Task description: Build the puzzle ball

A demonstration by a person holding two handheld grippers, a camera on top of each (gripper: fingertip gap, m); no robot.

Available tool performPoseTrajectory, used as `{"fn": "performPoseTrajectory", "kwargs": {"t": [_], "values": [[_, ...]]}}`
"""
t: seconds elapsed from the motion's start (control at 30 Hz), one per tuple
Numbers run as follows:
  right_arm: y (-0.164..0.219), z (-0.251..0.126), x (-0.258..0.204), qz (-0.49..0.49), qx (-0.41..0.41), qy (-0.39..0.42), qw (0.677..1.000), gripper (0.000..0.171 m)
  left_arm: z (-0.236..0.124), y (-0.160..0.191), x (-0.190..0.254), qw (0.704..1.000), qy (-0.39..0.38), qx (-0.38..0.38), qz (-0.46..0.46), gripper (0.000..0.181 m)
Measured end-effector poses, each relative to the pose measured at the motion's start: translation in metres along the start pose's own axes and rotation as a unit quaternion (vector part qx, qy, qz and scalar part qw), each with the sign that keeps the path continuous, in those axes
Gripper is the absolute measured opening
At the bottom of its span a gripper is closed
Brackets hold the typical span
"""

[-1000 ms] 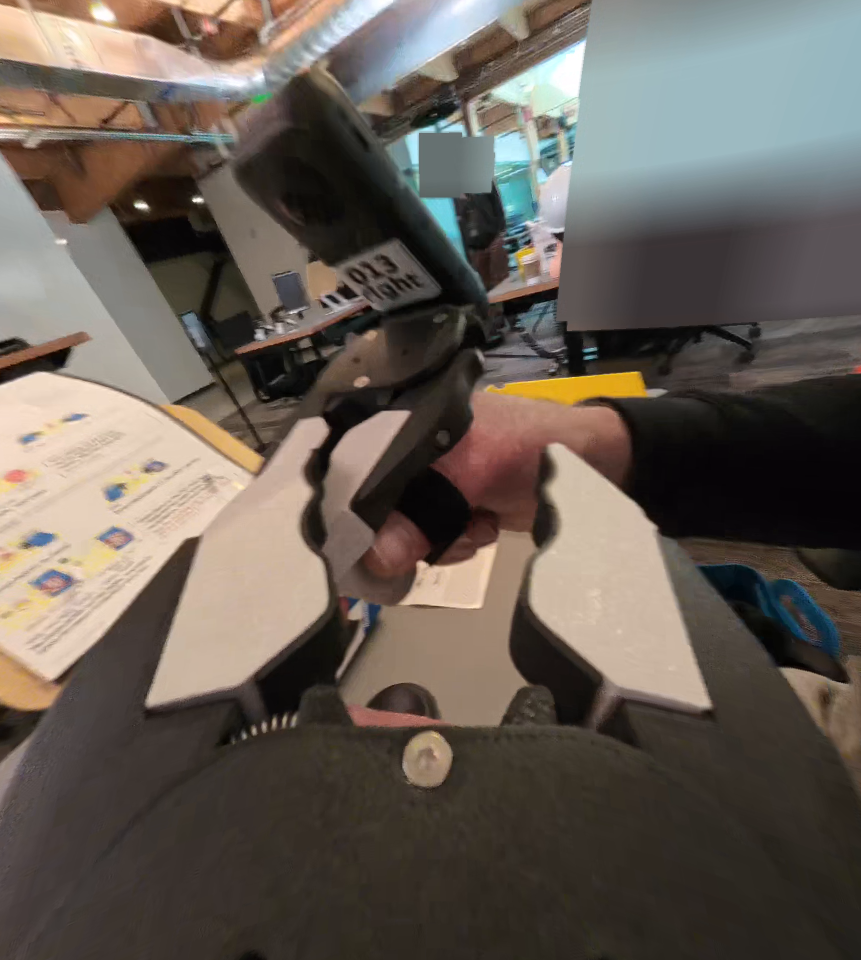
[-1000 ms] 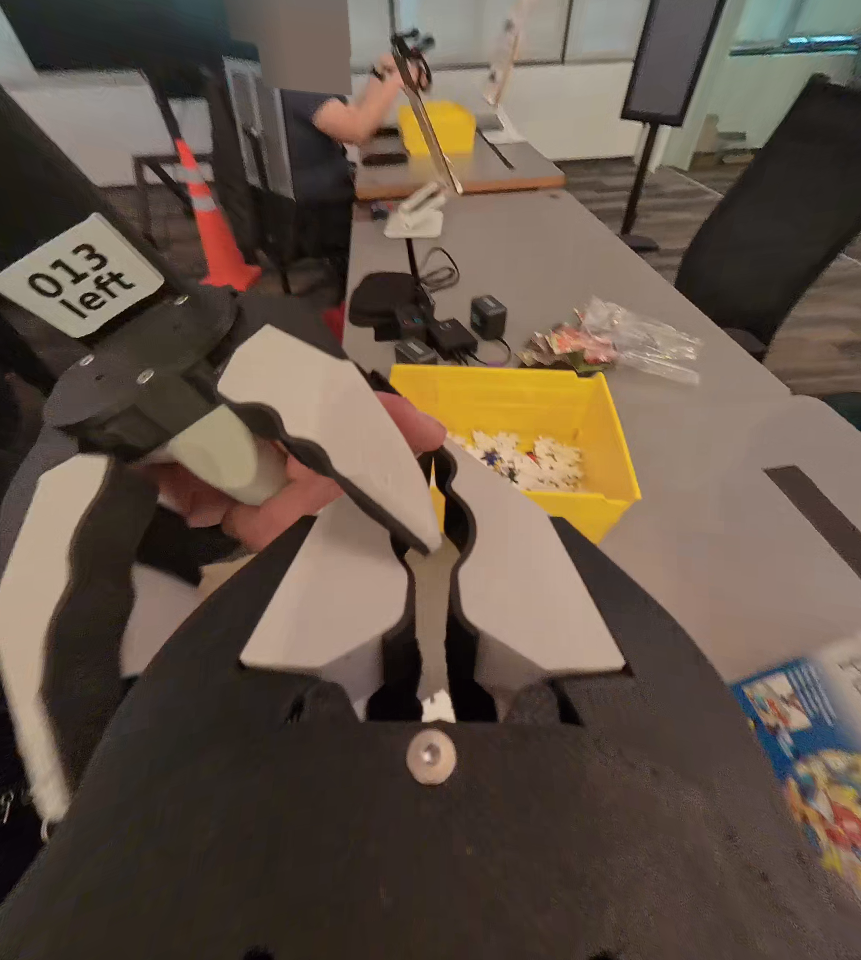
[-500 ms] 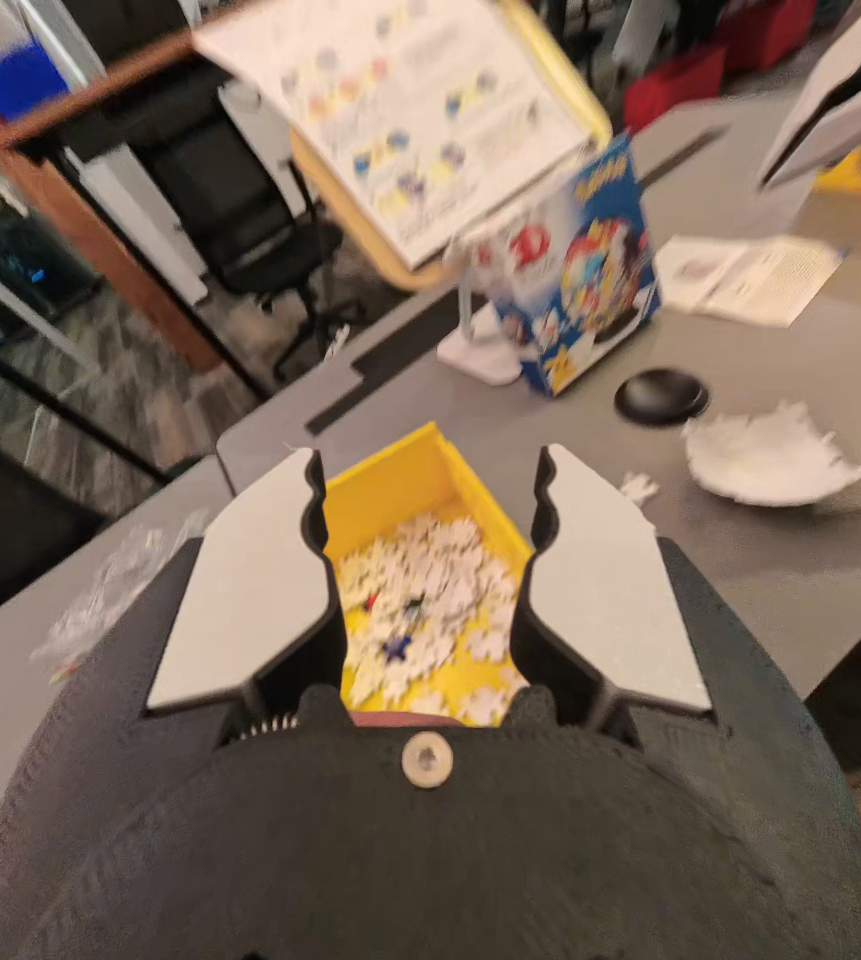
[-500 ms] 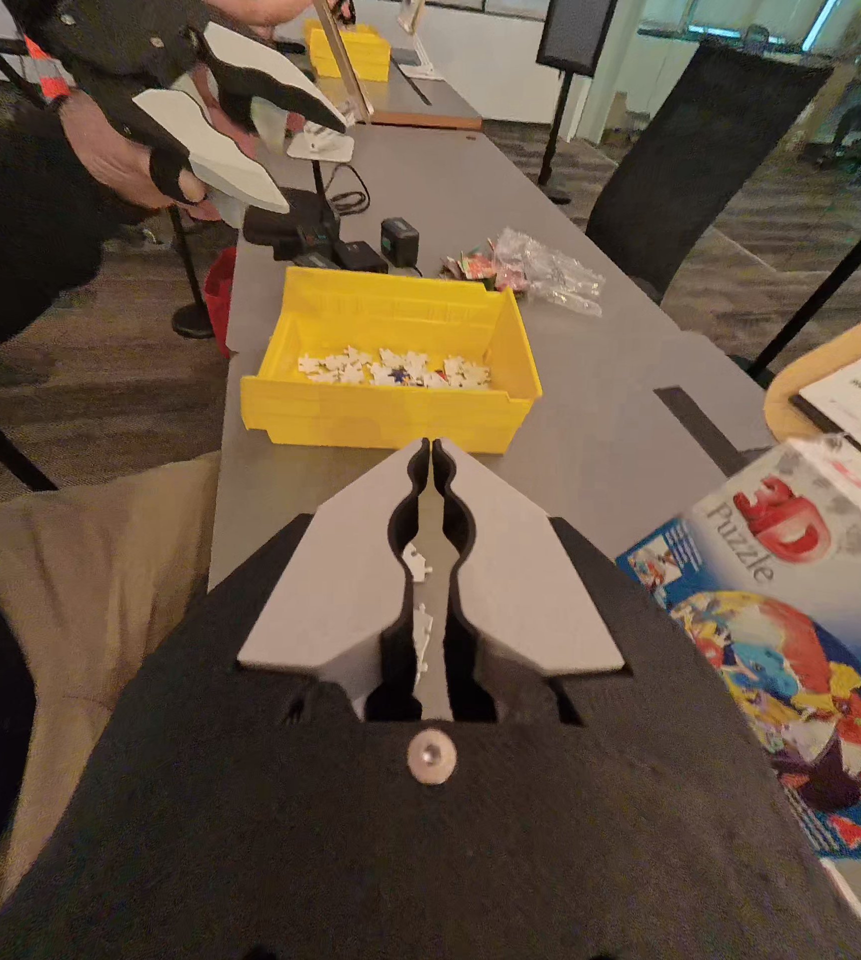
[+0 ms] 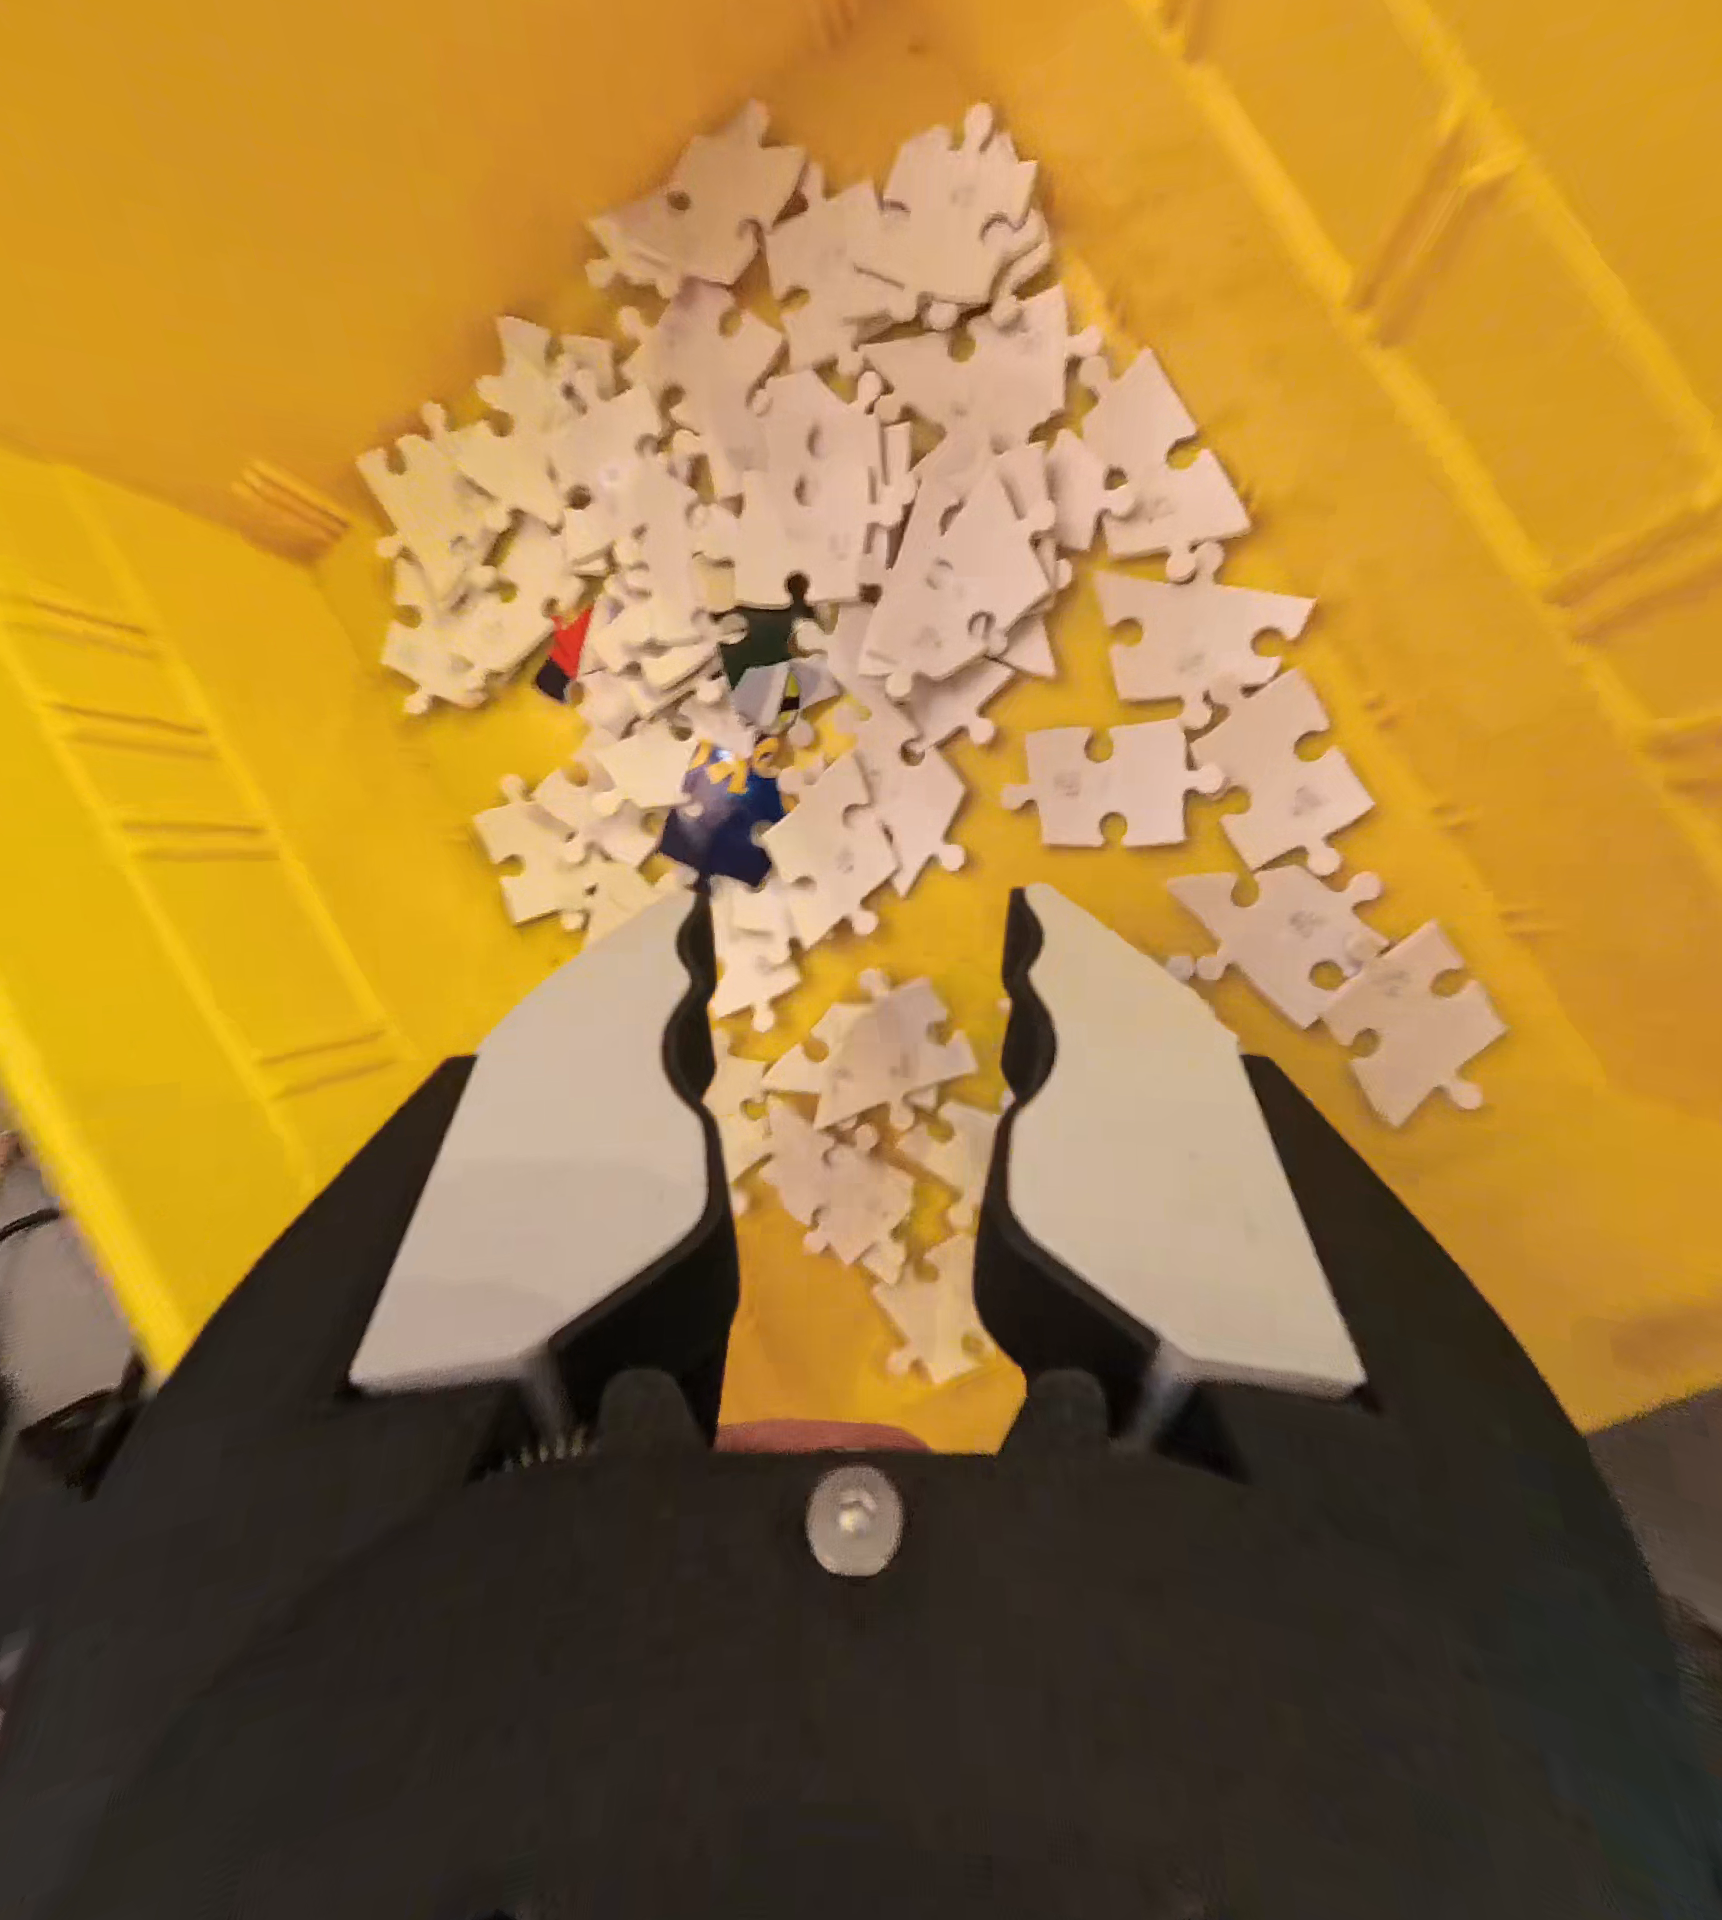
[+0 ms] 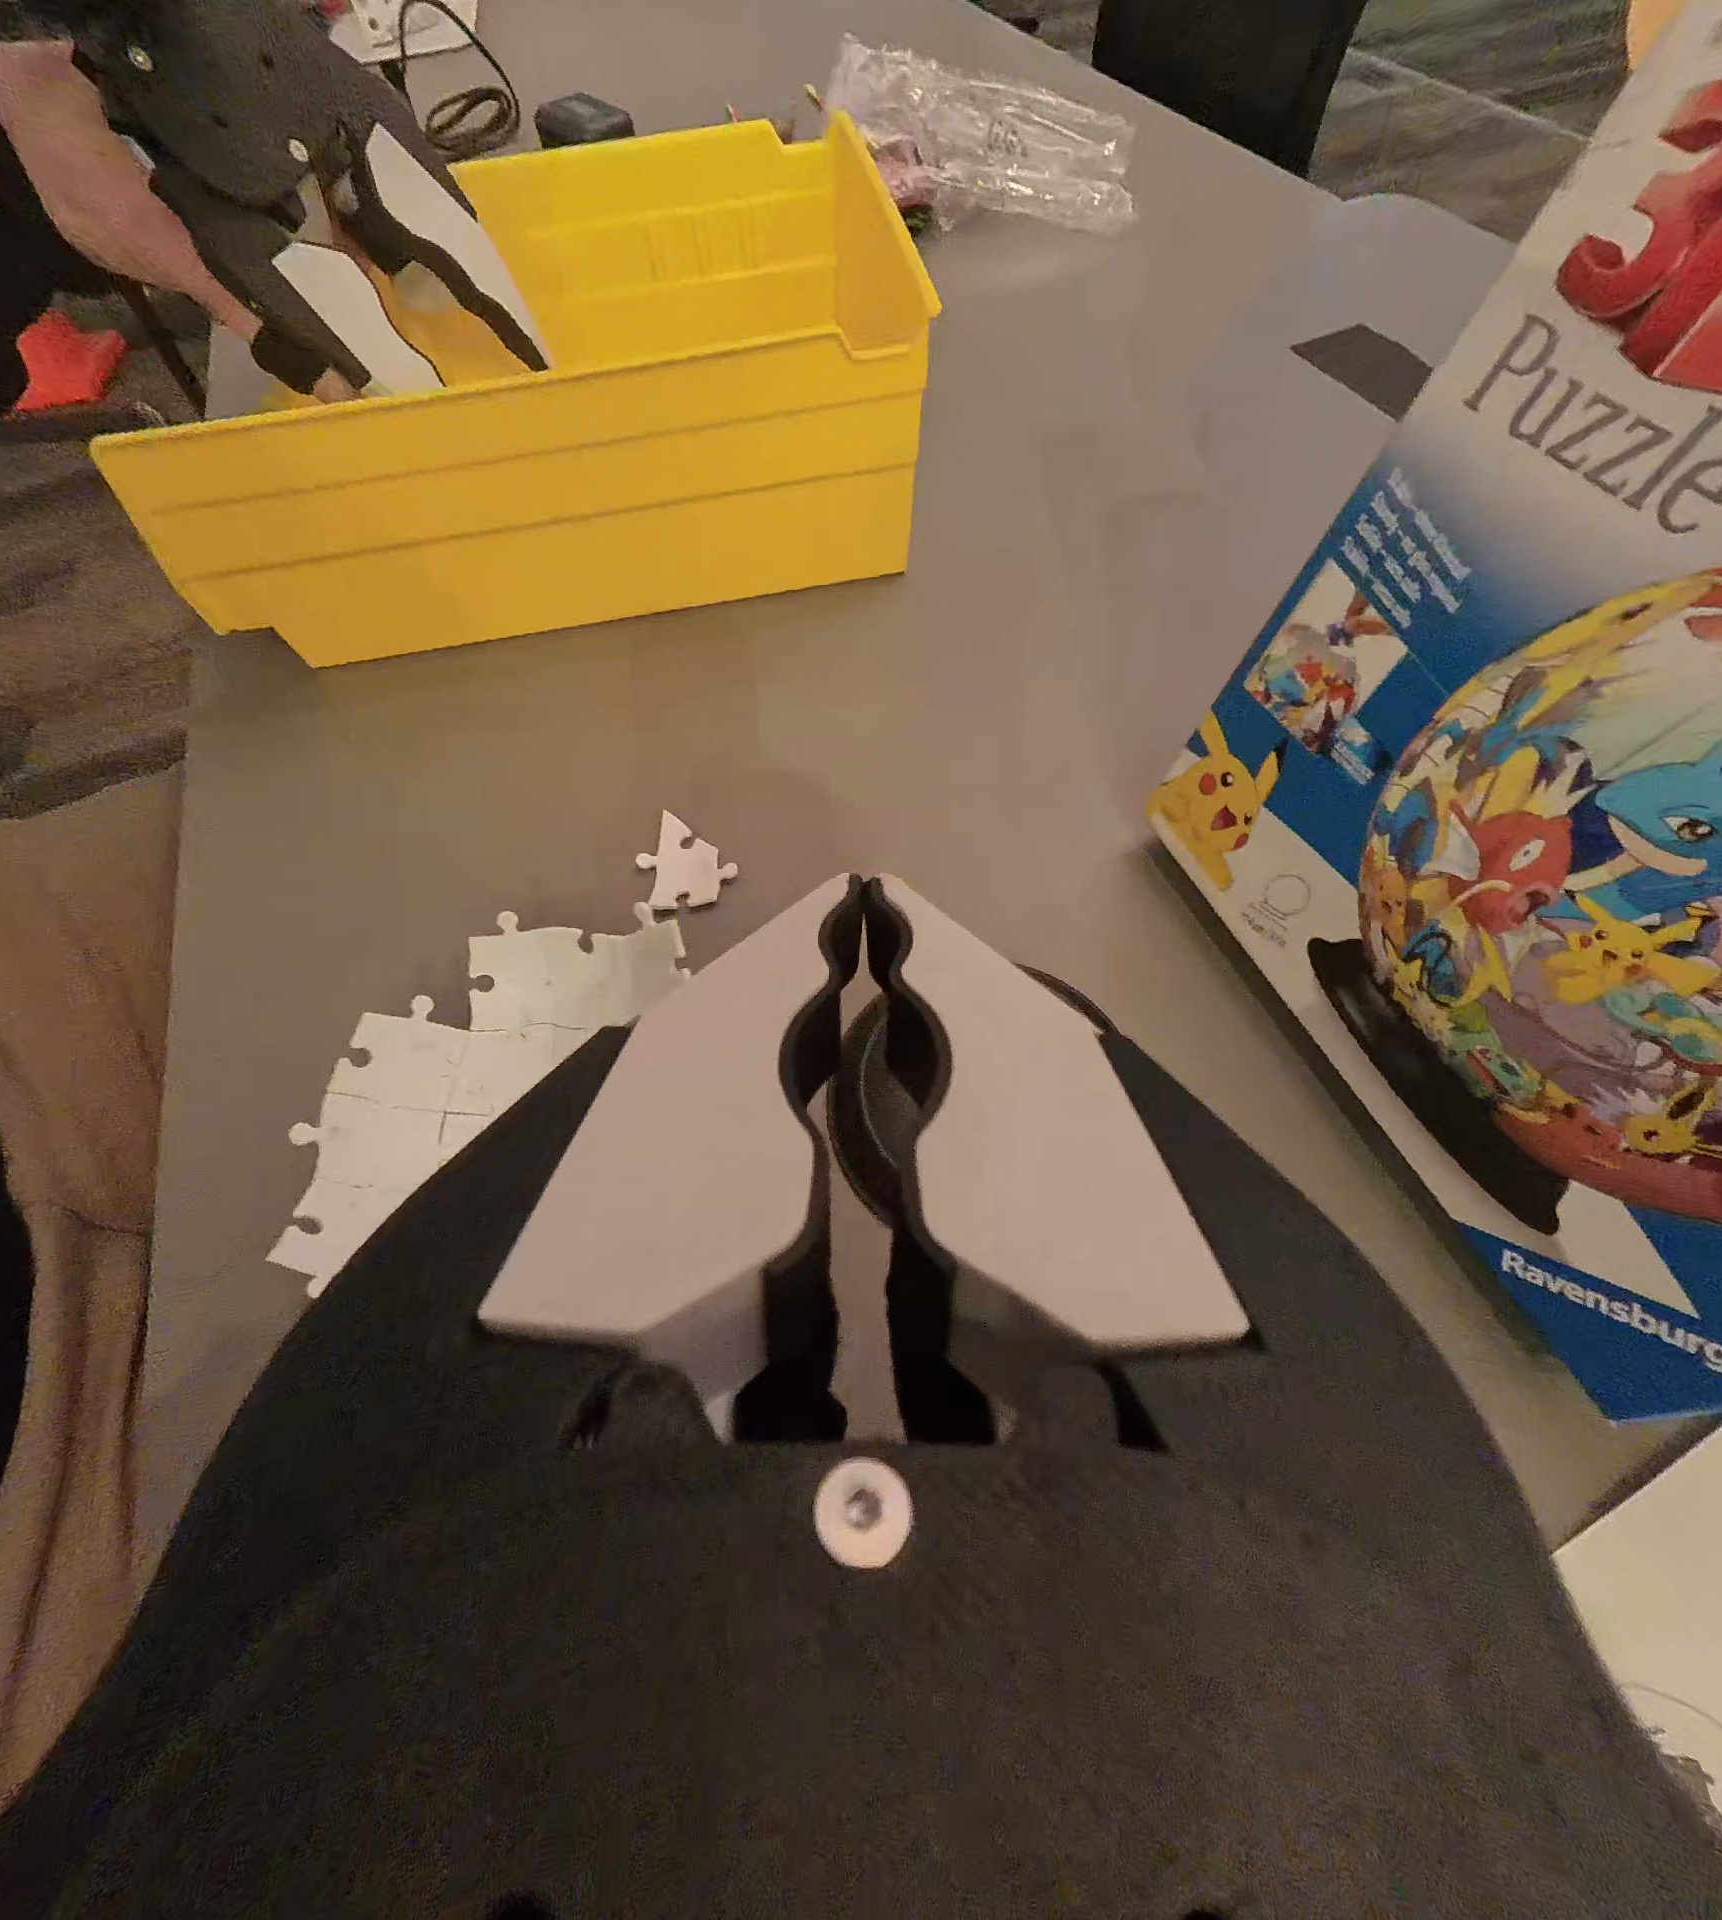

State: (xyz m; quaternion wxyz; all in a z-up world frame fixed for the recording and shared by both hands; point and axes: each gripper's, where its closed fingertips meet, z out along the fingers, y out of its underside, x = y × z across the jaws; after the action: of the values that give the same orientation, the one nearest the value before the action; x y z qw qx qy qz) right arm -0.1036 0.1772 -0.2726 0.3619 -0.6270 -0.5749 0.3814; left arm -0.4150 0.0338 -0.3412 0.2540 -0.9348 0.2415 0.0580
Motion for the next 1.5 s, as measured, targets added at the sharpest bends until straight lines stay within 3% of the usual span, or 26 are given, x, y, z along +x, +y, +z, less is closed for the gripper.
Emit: {"fn": "performPoseTrajectory", "kwargs": {"t": [0.17, 0.27, 0.5, 0.53, 0.73, 0.9, 0.97, 1.13, 1.23, 1.37, 1.5], "values": [[-0.014, 0.003, 0.022, 0.015, 0.015, 0.002, 1.000, 0.000, 0.032, 0.013, -0.011, 0.997, -0.003, -0.079, -0.012, 0.044], [-0.020, 0.006, 0.028, 0.004, 0.014, 0.013, 1.000, 0.000, 0.036, 0.009, -0.006, 0.996, 0.026, -0.067, -0.056, 0.028], [-0.023, 0.016, 0.032, -0.011, 0.001, 0.022, 1.000, 0.000, 0.008, 0.033, 0.031, 0.989, 0.108, -0.094, -0.034, 0.027], [-0.023, 0.017, 0.032, -0.012, 0.002, 0.023, 1.000, 0.000, 0.002, 0.038, 0.034, 0.988, 0.114, -0.101, -0.024, 0.037], [-0.019, 0.024, 0.026, -0.017, -0.008, 0.013, 1.000, 0.000, -0.004, 0.022, -0.007, 0.998, 0.025, -0.053, -0.038, 0.045], [-0.016, 0.024, 0.026, -0.020, -0.012, 0.013, 1.000, 0.000, 0.028, 0.012, -0.021, 0.997, 0.006, -0.078, -0.014, 0.043], [-0.016, 0.022, 0.028, -0.019, -0.011, 0.014, 1.000, 0.000, 0.038, 0.010, -0.024, 0.996, 0.005, -0.081, -0.024, 0.030], [-0.013, 0.017, 0.036, -0.013, -0.007, 0.019, 1.000, 0.000, 0.040, 0.006, -0.026, 0.996, -0.006, -0.074, -0.046, 0.022], [-0.012, 0.016, 0.038, -0.008, -0.005, 0.018, 1.000, 0.000, 0.032, -0.001, -0.029, 0.997, -0.007, -0.046, -0.069, 0.006], [-0.010, 0.014, 0.039, -0.006, -0.006, 0.017, 1.000, 0.000, 0.022, -0.011, -0.009, 0.991, 0.070, -0.003, -0.116, 0.002], [-0.010, 0.014, 0.039, -0.004, -0.007, 0.016, 1.000, 0.000, 0.014, -0.017, 0.017, 0.967, 0.177, 0.029, -0.183, 0.013]]}}
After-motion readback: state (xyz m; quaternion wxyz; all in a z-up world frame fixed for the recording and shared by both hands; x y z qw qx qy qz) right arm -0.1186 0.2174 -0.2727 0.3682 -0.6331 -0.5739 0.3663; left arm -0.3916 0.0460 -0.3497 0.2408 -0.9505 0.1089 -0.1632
